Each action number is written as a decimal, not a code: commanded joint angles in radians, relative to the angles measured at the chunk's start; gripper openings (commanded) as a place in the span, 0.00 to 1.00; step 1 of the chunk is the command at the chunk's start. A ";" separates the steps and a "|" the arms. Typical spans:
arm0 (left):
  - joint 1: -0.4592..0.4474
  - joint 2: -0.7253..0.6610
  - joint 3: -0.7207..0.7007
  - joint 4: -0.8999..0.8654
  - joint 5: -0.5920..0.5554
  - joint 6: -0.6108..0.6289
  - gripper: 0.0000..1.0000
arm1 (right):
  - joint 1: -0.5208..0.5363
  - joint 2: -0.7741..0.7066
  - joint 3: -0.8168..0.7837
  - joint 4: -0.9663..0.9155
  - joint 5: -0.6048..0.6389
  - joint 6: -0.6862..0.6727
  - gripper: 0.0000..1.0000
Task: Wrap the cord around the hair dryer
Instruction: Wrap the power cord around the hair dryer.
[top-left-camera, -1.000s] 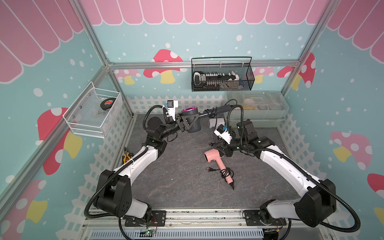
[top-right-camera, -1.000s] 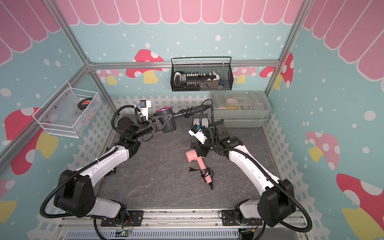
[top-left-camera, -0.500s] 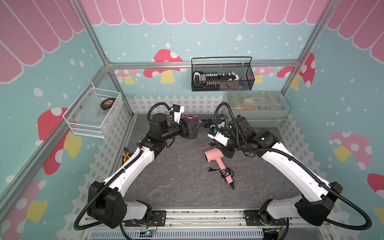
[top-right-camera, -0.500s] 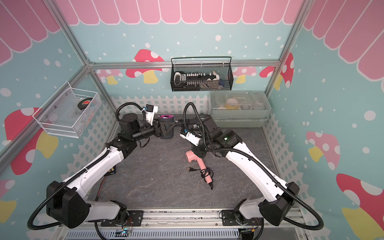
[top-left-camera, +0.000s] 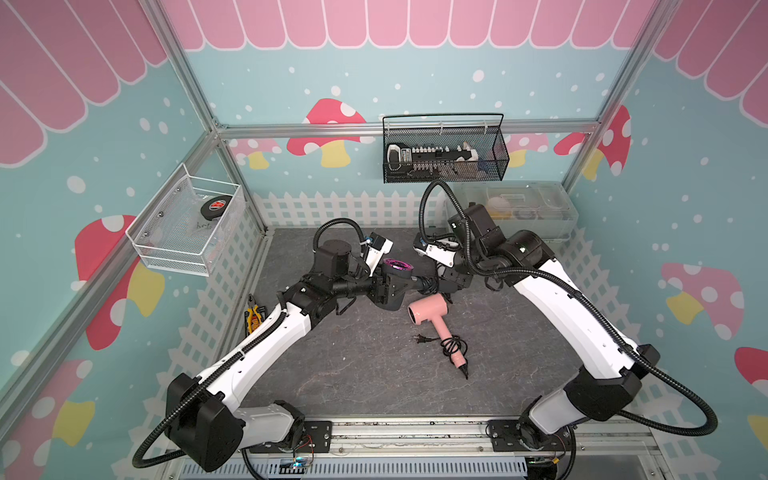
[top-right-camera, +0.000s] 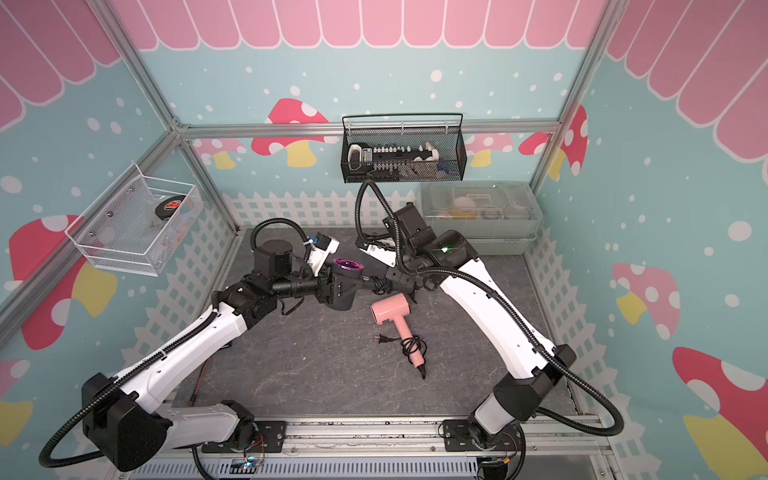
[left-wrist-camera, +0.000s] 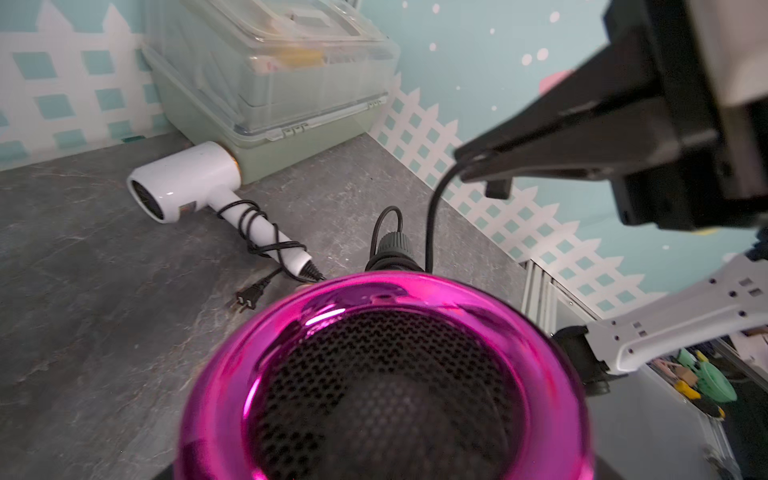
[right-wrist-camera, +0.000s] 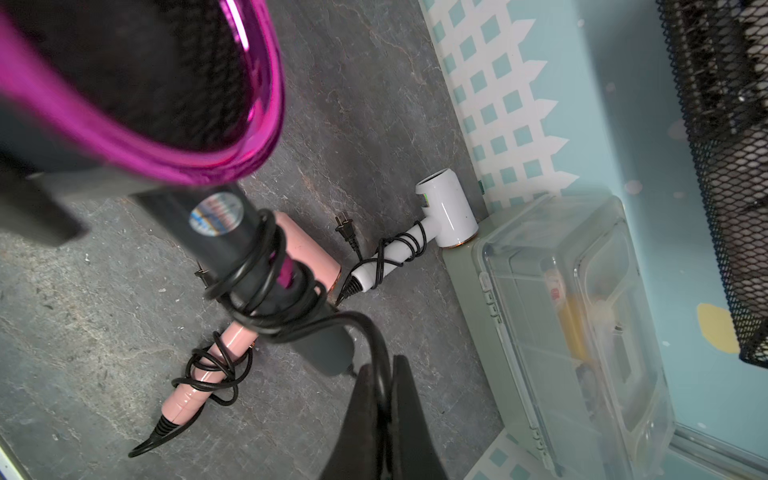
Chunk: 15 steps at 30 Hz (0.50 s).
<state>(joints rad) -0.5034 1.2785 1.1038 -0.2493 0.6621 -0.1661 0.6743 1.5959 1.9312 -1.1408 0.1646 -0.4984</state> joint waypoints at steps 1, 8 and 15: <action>-0.027 -0.029 -0.017 -0.014 0.135 0.048 0.00 | -0.034 0.074 0.076 0.024 -0.054 -0.091 0.00; -0.028 -0.042 -0.048 0.039 0.161 -0.005 0.00 | -0.058 0.235 0.127 0.005 -0.203 -0.117 0.00; -0.024 -0.053 -0.080 0.073 0.161 -0.034 0.00 | -0.059 0.288 0.063 0.003 -0.248 -0.073 0.23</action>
<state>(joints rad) -0.5129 1.2694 1.0180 -0.2436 0.7158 -0.1986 0.6151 1.8774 2.0106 -1.1774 -0.0246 -0.5819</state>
